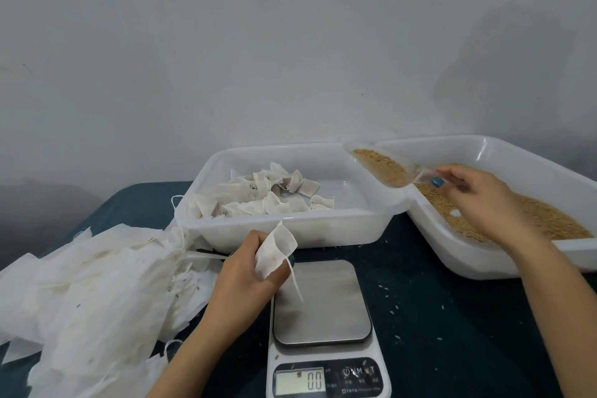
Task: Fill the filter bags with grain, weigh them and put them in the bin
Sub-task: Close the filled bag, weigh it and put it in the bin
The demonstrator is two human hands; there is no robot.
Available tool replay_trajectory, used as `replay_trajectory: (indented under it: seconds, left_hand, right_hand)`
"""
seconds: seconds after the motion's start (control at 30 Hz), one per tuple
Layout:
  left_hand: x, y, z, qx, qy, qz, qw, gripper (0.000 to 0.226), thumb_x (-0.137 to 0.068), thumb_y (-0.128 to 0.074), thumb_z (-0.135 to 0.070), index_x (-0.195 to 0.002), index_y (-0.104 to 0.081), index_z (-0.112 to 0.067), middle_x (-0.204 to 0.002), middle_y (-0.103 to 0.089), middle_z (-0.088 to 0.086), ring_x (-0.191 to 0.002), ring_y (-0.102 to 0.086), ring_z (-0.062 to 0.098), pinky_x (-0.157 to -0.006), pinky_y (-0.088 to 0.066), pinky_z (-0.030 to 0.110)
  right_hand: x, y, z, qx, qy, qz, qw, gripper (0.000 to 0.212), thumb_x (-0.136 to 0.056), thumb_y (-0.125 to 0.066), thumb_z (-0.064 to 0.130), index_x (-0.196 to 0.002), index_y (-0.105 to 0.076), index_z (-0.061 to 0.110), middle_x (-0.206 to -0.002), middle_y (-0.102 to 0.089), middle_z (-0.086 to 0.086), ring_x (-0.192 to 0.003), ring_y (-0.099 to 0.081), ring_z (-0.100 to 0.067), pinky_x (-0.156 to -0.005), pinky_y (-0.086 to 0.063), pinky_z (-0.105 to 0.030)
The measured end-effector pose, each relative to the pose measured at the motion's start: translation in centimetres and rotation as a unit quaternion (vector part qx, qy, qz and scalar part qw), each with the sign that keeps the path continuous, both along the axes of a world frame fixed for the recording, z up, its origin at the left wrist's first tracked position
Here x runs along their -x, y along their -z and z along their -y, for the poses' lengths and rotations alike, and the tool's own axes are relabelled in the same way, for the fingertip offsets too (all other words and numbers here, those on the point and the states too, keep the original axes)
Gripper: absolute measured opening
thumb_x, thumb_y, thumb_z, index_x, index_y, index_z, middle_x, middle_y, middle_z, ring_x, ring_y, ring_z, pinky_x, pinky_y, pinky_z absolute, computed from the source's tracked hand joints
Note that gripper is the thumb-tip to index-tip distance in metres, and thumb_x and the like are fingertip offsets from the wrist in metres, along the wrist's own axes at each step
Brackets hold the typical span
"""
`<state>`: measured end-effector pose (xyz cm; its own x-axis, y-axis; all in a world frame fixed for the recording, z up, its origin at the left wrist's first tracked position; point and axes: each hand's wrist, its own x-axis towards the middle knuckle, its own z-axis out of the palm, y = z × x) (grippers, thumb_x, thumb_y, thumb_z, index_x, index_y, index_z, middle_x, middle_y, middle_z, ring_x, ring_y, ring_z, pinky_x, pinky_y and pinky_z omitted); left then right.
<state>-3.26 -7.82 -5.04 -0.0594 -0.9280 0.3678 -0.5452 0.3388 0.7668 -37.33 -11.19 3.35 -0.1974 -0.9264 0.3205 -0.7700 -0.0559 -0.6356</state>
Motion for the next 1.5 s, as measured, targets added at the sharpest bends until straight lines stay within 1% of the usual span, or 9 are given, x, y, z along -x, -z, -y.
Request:
replay_trajectory:
  seconds: [0.17,0.37,0.53,0.7,0.87,1.03,1.13,1.33,1.5]
  left_hand:
    - [-0.2,0.0,0.1,-0.006,-0.013,0.005,1.0,0.021,-0.079,-0.063,-0.045,-0.095,-0.048,-0.045,-0.091,-0.062,-0.024,-0.08,-0.059,0.001,-0.057,-0.046,0.017]
    - [-0.3,0.1,0.3,-0.014,-0.021,0.022,0.999,0.028,-0.086,-0.069,-0.034,-0.096,-0.047,-0.048,-0.095,-0.061,-0.028,-0.085,-0.059,-0.001,-0.058,-0.046,0.015]
    - [-0.3,0.0,0.1,-0.009,-0.019,0.044,0.999,0.027,-0.085,-0.071,-0.036,-0.094,-0.047,-0.044,-0.096,-0.059,-0.03,-0.085,-0.058,-0.003,-0.058,-0.044,0.013]
    - [0.0,-0.4,-0.2,0.007,-0.01,0.067,0.998,0.028,-0.08,-0.07,-0.036,-0.094,-0.047,-0.042,-0.099,-0.058,-0.032,-0.087,-0.058,-0.004,-0.06,-0.043,0.015]
    - [0.1,-0.5,-0.5,0.017,-0.006,0.098,0.995,0.033,-0.076,-0.066,-0.05,-0.101,-0.045,-0.042,-0.103,-0.058,-0.035,-0.091,-0.057,-0.008,-0.062,-0.04,0.016]
    - [0.2,-0.5,-0.6,0.024,0.012,0.085,0.996,0.042,-0.068,-0.057,-0.058,-0.103,-0.046,-0.04,-0.092,-0.065,-0.023,-0.085,-0.06,-0.001,-0.063,-0.048,0.023]
    - [0.4,-0.5,-0.6,0.016,0.042,0.065,0.997,0.044,-0.066,-0.056,-0.06,-0.103,-0.045,-0.04,-0.095,-0.063,-0.025,-0.085,-0.061,0.0,-0.061,-0.046,0.017]
    - [0.8,-0.3,-0.9,-0.008,0.094,0.021,0.995,0.034,-0.078,-0.064,-0.05,-0.102,-0.046,-0.034,-0.095,-0.063,-0.021,-0.081,-0.062,0.003,-0.059,-0.045,0.014]
    - [0.7,-0.4,-0.8,-0.015,0.096,-0.002,0.995,0.034,-0.078,-0.066,-0.045,-0.104,-0.049,-0.031,-0.093,-0.065,-0.016,-0.081,-0.063,0.006,-0.061,-0.048,0.018]
  right_hand:
    - [-2.3,-0.7,-2.2,-0.004,-0.148,-0.039,0.988,0.027,-0.091,-0.054,0.046,-0.115,-0.065,0.042,-0.113,-0.065,0.018,-0.115,-0.053,-0.012,-0.103,-0.04,-0.049]
    - [-3.7,-0.7,-3.2,0.035,-0.206,-0.09,0.974,0.036,-0.075,-0.037,0.069,-0.105,-0.053,0.059,-0.104,-0.06,0.031,-0.105,-0.045,0.007,-0.096,-0.036,-0.041]
    - [-4.0,-1.5,-3.5,0.072,-0.215,-0.166,0.96,0.021,-0.084,-0.044,0.055,-0.103,-0.051,0.061,-0.097,-0.056,0.035,-0.098,-0.045,-0.001,-0.089,-0.027,-0.033]
    - [-4.9,-3.0,-3.6,0.068,-0.199,-0.272,0.939,0.031,-0.089,-0.047,0.046,-0.116,-0.061,0.05,-0.102,-0.06,0.029,-0.099,-0.04,-0.003,-0.09,-0.018,-0.026]
    - [-5.7,-4.2,-3.7,0.076,-0.19,-0.333,0.921,0.032,-0.09,-0.052,0.041,-0.12,-0.059,0.05,-0.103,-0.055,0.028,-0.095,-0.027,0.003,-0.109,-0.019,-0.035]
    - [-6.5,-5.0,-3.6,0.099,-0.204,-0.35,0.909,0.033,-0.09,-0.055,0.036,-0.122,-0.06,0.047,-0.101,-0.049,0.029,-0.097,-0.024,0.002,-0.111,-0.019,-0.038]
    - [-7.0,-5.7,-3.9,0.102,-0.213,-0.364,0.901,0.039,-0.087,-0.045,0.04,-0.121,-0.062,0.045,-0.099,-0.048,0.027,-0.1,-0.031,-0.004,-0.112,-0.019,-0.041]
    - [-8.0,-6.7,-3.9,0.108,-0.215,-0.414,0.878,0.034,-0.09,-0.055,0.035,-0.123,-0.062,0.042,-0.109,-0.063,0.018,-0.112,-0.043,-0.015,-0.113,-0.022,-0.046]
    - [-8.2,-7.4,-4.1,0.086,-0.209,-0.42,0.879,0.04,-0.089,-0.042,0.041,-0.126,-0.058,0.047,-0.112,-0.059,0.022,-0.112,-0.037,-0.01,-0.115,-0.019,-0.042]
